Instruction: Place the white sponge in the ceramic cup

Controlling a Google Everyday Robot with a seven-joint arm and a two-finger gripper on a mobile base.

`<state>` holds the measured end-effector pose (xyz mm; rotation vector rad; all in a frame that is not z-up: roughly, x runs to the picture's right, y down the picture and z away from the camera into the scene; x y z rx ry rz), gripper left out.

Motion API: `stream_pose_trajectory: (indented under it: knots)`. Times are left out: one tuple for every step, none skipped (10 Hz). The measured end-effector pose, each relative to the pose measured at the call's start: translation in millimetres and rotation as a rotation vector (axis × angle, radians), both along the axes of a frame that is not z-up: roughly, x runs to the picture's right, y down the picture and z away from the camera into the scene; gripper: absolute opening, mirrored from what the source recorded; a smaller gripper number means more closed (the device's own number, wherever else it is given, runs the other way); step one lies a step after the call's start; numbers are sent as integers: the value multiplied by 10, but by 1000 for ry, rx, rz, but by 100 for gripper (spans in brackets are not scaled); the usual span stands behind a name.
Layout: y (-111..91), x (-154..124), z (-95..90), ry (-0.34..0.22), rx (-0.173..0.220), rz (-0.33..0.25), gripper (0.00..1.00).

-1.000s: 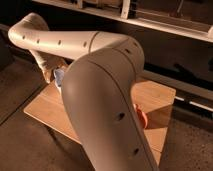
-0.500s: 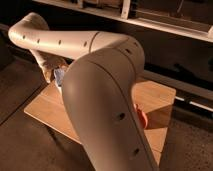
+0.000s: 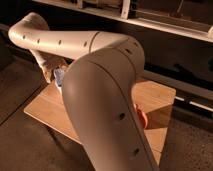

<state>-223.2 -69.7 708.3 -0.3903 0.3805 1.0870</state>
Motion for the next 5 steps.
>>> stream_pose_trajectory:
  knots:
    - [1, 0, 0, 0, 0, 0, 68]
    - [4, 0, 4, 0, -1, 0, 68]
    - [9, 0, 11, 1, -2, -1, 68]
    - [9, 0, 10, 1, -2, -1, 68]
    - [9, 1, 11, 1, -2, -1, 68]
